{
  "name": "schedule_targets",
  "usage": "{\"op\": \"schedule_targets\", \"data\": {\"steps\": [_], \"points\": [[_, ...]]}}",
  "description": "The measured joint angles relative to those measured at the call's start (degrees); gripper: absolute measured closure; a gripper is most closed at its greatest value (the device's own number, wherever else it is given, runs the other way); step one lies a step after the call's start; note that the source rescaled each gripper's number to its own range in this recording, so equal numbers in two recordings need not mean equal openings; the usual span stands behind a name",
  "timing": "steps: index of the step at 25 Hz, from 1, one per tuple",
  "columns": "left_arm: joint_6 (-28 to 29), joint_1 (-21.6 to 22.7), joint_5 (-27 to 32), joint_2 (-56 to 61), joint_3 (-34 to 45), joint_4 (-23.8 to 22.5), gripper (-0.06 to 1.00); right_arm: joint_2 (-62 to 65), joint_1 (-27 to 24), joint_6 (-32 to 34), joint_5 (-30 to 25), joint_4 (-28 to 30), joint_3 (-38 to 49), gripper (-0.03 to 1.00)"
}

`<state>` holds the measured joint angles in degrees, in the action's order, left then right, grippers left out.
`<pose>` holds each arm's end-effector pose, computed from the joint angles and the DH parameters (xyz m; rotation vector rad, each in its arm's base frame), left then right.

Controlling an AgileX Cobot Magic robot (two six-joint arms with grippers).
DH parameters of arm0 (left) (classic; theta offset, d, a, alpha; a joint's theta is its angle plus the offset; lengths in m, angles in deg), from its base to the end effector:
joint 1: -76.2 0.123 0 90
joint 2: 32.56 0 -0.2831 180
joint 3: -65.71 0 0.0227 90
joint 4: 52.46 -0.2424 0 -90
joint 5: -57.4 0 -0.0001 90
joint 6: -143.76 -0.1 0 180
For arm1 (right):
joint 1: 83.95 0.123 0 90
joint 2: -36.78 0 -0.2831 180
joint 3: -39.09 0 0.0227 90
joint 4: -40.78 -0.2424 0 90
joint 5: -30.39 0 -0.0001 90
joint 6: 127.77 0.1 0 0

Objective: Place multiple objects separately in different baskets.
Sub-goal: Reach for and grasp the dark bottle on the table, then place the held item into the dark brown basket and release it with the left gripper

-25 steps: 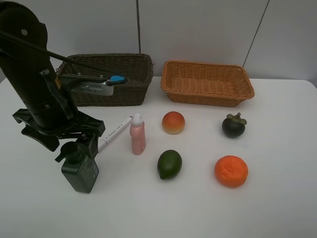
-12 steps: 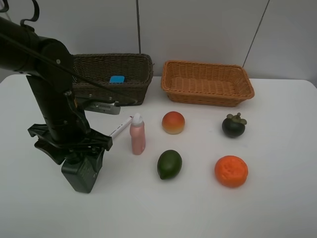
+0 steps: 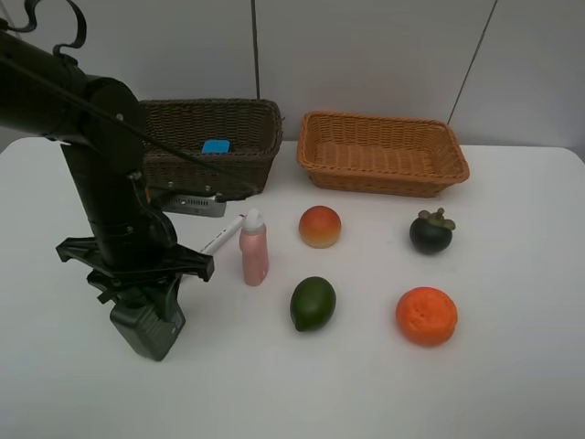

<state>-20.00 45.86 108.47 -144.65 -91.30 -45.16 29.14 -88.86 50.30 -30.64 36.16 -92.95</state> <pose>0.2395 -0.1517 0.1307 -0.2411 -2.9953 0.0671 -0.0036 0.0074 0.2716 0.0483 2.0324 0.0212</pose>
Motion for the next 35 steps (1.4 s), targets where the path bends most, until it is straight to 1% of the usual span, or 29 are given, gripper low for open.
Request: {"op": "schedule_targets", "data": {"steps": [9, 12, 15, 19, 24, 27, 31, 35], "points": [[0.13, -0.08, 0.18, 0.19, 0.00, -0.18, 0.61, 0.00, 0.00, 0.00, 0.00, 0.00, 0.00, 0.03], [0.13, -0.08, 1.17, 1.02, -1.78, -1.10, 0.61, 0.00, 0.00, 0.00, 0.00, 0.00, 0.00, 0.03], [-0.22, -0.08, 3.57, 3.99, -8.81, -2.48, 0.61, 0.00, 0.00, 0.00, 0.00, 0.00, 0.00, 0.03], [-0.30, 1.00, 4.29, 5.11, -24.08, -5.02, 0.61, 0.00, 0.00, 0.00, 0.00, 0.00, 0.00, 0.03], [-0.30, 6.05, 1.43, -2.07, -42.98, -6.30, 0.61, 0.00, 0.00, 0.00, 0.00, 0.00, 0.00, 0.03], [-0.30, 8.26, -0.41, -9.06, -51.16, -6.76, 0.61, 0.00, 0.00, 0.00, 0.00, 0.00, 0.00, 0.03], [-0.38, 9.17, -3.01, -18.35, -57.06, -6.87, 0.61, 0.00, 0.00, 0.00, 0.00, 0.00, 0.00, 0.03], [-1.89, 9.17, -5.35, -24.13, -58.42, -6.70, 0.61, 0.00, 0.00, 0.00, 0.00, 0.00, 0.00, 0.03]]}}
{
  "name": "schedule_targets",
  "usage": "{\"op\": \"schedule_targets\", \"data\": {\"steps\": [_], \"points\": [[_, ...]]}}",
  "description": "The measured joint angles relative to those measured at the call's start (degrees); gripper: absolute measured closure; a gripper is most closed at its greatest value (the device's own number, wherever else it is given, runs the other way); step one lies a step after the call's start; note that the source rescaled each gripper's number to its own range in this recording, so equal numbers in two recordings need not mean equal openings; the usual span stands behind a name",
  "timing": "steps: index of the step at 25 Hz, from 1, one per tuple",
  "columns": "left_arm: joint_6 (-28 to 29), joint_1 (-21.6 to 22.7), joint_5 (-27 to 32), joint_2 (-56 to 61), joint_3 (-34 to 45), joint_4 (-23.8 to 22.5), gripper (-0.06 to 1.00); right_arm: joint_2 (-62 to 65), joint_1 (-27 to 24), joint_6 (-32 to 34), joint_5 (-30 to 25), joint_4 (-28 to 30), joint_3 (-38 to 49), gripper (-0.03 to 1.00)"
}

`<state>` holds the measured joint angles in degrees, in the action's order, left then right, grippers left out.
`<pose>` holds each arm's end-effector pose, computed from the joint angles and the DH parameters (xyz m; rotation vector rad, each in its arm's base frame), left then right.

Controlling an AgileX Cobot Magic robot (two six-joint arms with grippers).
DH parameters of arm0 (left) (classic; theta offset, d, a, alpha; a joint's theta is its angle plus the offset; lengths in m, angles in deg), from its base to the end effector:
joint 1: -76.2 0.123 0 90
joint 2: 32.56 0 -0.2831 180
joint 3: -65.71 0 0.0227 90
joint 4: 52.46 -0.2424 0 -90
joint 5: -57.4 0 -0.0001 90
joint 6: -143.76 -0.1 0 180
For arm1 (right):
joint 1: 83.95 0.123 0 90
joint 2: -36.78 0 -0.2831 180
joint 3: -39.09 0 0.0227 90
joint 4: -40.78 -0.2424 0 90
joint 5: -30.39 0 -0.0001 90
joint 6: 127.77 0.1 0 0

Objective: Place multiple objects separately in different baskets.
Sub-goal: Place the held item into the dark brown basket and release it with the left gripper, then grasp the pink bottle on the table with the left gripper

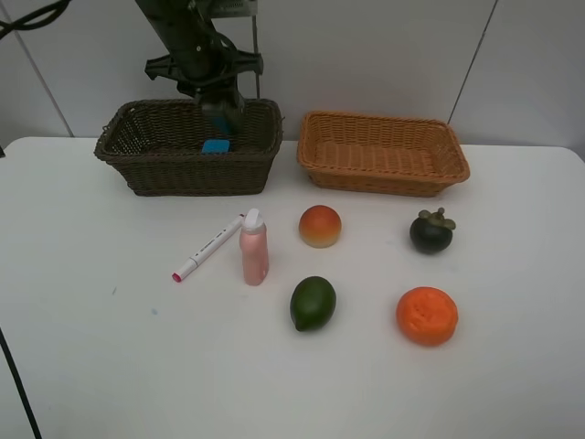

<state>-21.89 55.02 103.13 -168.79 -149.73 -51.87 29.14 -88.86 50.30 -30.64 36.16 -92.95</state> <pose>0.4677 -0.1820 0.2123 0.1471 2.5727 -0.2482 -0.0036 0.0074 0.2716 0.0483 2.0324 0.0212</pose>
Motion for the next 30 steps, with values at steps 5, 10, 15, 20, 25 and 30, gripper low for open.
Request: {"op": "schedule_targets", "data": {"steps": [5, 10, 15, 20, 25, 30], "points": [[-3.17, 0.00, -0.99, -2.09, -0.26, 0.16, 0.17, 0.00, 0.00, 0.00, 0.00, 0.00, 0.00, 0.03], [-2.98, 0.00, 0.90, -2.41, -2.21, 1.12, -0.04, 0.00, 0.00, 0.00, 0.00, 0.00, 0.00, 0.03], [-2.78, 0.00, 15.37, -2.59, -12.39, 5.24, -0.06, 0.00, 0.00, 0.00, 0.00, 0.00, 0.00, 0.03], [-2.46, 0.00, 23.08, -1.25, -20.26, 9.16, -0.06, 0.00, 0.00, 0.00, 0.00, 0.00, 0.00, 0.03], [-3.09, -1.02, 23.15, 1.43, -17.75, 12.67, -0.06, 0.00, 0.00, 0.00, 0.00, 0.00, 0.00, 0.03], [-3.44, -3.52, 23.05, 9.05, -4.36, 13.41, -0.06, 0.00, 0.00, 0.00, 0.00, 0.00, 0.00, 0.03]]}}
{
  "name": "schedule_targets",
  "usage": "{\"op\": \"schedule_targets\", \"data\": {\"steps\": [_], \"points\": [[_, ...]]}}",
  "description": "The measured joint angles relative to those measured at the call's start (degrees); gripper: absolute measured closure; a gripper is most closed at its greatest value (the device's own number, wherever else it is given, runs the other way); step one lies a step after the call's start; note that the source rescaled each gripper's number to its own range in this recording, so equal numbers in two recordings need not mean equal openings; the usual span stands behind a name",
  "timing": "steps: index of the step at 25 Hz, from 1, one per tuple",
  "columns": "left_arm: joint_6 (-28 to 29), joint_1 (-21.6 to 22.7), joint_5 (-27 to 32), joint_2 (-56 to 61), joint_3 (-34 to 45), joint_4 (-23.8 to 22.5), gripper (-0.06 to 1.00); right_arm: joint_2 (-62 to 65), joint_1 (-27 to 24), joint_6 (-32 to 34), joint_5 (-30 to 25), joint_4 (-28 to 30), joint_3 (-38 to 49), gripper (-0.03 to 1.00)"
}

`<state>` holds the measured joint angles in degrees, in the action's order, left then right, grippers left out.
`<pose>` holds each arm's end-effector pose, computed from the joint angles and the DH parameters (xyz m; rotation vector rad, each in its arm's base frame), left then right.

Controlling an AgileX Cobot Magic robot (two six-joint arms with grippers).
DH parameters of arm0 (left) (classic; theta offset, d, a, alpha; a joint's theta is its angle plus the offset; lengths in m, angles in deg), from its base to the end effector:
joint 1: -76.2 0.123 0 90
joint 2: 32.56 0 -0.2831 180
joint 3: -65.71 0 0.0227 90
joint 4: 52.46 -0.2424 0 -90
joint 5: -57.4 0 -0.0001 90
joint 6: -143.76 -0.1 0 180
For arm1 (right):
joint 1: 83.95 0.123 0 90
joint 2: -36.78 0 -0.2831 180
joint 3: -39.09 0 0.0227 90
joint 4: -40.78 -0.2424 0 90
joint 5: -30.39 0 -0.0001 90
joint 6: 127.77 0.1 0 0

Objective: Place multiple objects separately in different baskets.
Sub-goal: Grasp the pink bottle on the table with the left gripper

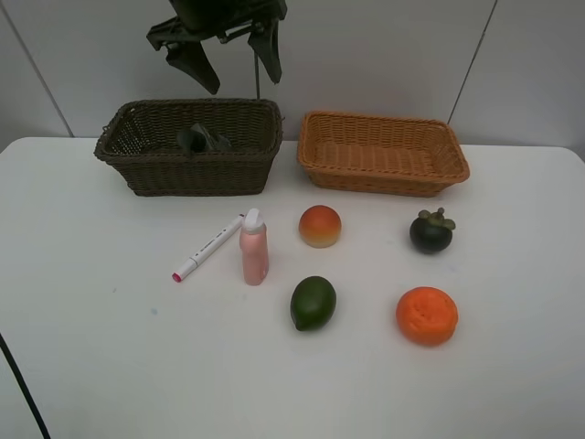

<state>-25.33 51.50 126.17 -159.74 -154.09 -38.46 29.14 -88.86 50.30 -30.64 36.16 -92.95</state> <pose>0.4016 -0.2095 0.2936 0.2774 2.7635 -0.5067 -0.0036 0.0074 0.2716 0.0483 2.0324 0.0212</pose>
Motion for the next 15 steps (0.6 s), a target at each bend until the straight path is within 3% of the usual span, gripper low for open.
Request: {"op": "schedule_targets", "data": {"steps": [6, 11, 15], "points": [[-0.81, -5.65, -0.14, 10.23, 19.93, -1.69, -0.06, 0.00, 0.00, 0.00, 0.00, 0.00, 0.00, 0.03], [-1.24, -10.81, -0.03, 9.61, 27.33, -7.29, -0.06, 0.00, 0.00, 0.00, 0.00, 0.00, 0.00, 0.03], [-0.62, -15.18, -2.28, 6.31, 28.28, -11.74, -0.06, 0.00, 0.00, 0.00, 0.00, 0.00, 0.00, 0.03]]}}
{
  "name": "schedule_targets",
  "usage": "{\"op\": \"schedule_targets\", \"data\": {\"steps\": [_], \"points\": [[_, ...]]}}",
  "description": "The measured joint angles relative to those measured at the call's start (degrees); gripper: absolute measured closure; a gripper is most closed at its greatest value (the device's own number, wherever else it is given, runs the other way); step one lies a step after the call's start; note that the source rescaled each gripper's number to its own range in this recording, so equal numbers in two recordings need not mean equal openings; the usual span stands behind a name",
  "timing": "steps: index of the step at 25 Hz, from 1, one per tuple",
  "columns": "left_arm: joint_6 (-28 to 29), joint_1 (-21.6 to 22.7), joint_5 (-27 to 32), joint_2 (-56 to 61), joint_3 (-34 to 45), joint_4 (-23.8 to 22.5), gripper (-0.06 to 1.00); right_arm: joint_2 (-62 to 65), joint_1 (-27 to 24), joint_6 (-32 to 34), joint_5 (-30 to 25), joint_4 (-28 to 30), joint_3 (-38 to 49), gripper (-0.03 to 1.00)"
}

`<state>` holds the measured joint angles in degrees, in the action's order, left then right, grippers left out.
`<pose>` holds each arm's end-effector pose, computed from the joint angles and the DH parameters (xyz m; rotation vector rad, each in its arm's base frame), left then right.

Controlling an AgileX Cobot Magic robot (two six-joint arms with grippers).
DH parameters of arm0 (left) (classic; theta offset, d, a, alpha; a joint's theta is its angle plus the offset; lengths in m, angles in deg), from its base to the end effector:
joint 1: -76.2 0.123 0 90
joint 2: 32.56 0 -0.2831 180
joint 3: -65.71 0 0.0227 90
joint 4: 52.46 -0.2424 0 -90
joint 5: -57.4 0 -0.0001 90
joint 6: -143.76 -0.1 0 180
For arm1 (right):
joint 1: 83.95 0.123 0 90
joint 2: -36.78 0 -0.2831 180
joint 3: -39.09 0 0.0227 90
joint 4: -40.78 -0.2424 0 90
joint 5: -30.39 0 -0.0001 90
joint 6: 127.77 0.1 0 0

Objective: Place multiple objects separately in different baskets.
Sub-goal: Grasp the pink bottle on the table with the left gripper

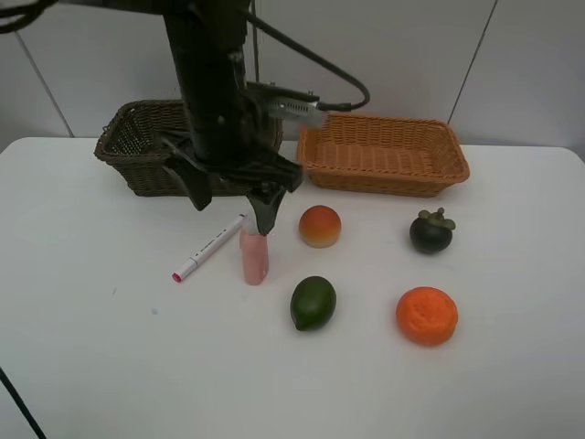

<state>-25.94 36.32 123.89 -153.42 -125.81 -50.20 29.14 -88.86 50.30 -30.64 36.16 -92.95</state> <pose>0.2959 -0.2520 0.2075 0.7672 2.9929 -0.0991 -0.0036 0.0074 0.2716 0.0483 2.0324 0.0212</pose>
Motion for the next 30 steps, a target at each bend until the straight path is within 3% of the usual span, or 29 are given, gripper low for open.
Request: {"op": "schedule_targets", "data": {"steps": [10, 21, 23, 24, 28, 30], "points": [[4.15, -2.15, -6.77, -7.40, 0.00, -3.66, -0.06, 0.00, 0.00, 0.00, 0.00, 0.00, 0.00, 0.03], [5.86, -2.17, -8.57, -12.30, 0.00, -2.79, -0.04, 0.00, 0.00, 0.00, 0.00, 0.00, 0.00, 0.03], [5.93, -2.17, -8.57, -12.30, 0.00, -2.79, 0.06, 0.00, 0.00, 0.00, 0.00, 0.00, 0.00, 0.03], [5.93, -2.17, -8.57, -12.30, 0.00, -2.79, 0.16, 0.00, 0.00, 0.00, 0.00, 0.00, 0.00, 0.03], [5.88, -2.17, -8.51, -12.30, 0.00, -2.79, 0.69, 0.00, 0.00, 0.00, 0.00, 0.00, 0.00, 0.03], [5.88, -2.17, -8.51, -12.30, 0.00, -2.73, 0.69, 0.00, 0.00, 0.00, 0.00, 0.00, 0.00, 0.03]]}}
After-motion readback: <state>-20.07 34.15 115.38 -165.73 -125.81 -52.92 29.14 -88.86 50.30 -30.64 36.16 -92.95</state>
